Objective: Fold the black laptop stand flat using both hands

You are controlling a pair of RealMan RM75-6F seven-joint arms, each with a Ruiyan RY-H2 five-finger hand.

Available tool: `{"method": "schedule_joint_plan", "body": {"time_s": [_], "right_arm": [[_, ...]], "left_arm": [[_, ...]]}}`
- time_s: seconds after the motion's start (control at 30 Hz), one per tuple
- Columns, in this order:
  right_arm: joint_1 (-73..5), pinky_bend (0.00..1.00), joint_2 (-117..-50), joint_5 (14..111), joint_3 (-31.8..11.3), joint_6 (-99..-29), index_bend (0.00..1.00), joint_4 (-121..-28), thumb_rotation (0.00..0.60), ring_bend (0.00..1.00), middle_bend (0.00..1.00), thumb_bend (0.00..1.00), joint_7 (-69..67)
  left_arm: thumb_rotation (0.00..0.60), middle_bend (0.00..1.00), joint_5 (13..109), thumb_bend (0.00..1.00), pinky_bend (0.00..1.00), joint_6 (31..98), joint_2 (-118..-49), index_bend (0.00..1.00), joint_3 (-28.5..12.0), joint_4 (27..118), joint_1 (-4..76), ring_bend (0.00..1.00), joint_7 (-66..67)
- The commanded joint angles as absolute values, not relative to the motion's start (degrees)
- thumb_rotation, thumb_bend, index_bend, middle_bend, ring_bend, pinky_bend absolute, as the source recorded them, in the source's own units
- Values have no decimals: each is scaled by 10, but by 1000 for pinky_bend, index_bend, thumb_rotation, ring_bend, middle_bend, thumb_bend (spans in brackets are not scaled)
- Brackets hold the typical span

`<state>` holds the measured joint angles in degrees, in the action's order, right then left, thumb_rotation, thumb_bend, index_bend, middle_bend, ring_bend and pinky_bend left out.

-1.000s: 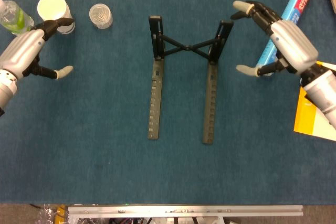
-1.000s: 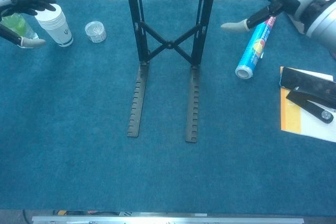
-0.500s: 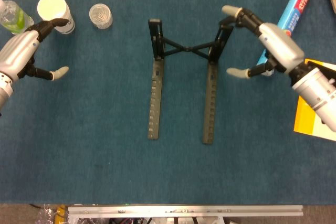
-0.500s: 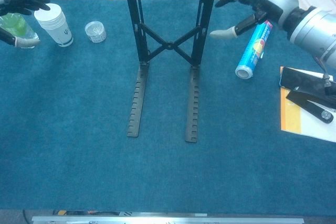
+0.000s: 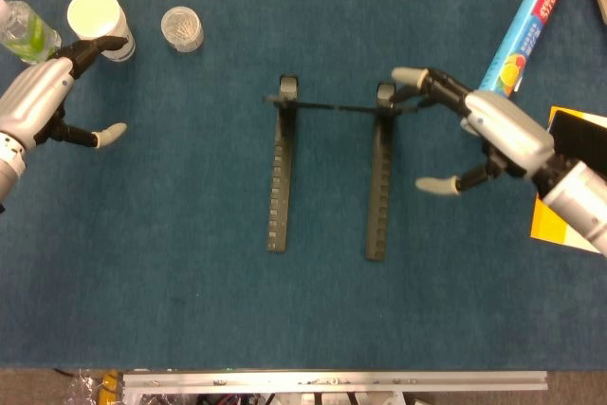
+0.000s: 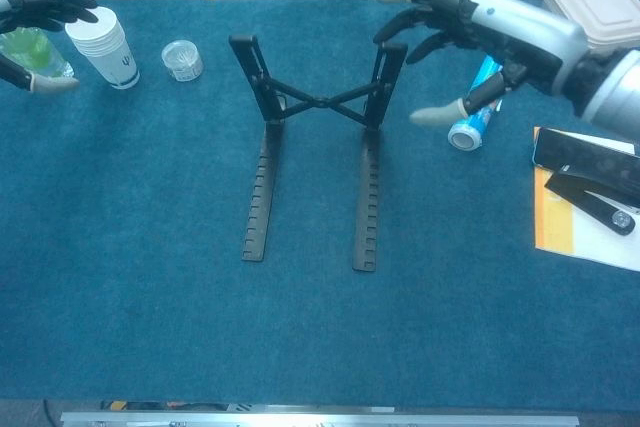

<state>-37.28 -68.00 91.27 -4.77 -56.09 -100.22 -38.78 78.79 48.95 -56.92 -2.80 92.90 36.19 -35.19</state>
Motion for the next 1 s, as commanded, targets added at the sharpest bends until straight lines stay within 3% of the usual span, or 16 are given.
{"method": "schedule_joint_plan", "body": {"time_s": [0.03, 0.43, 0.77, 1.0], "right_arm": [[-367, 237, -664, 929, -33, -568, 88, -1021, 600, 55, 226, 110, -384], [-358, 237, -635, 951, -11, -582, 88, -1043, 600, 55, 226, 110, -337], [-347, 246, -664, 992, -8, -606, 87, -1011, 600, 47, 215, 99, -81], [-328, 177, -712, 1047, 1, -648, 16, -957, 600, 5, 169, 30, 83]], "left_arm": [[600, 123, 790, 255, 78, 489, -569, 95, -30, 931, 361, 78, -350], [600, 124, 800, 255, 78, 476, -562, 95, -38, 940, 369, 78, -321], [600, 124, 816, 255, 78, 483, -593, 95, -35, 934, 378, 78, -215], [600, 92, 853, 255, 78, 509, -653, 85, -25, 903, 383, 71, -101]]}}
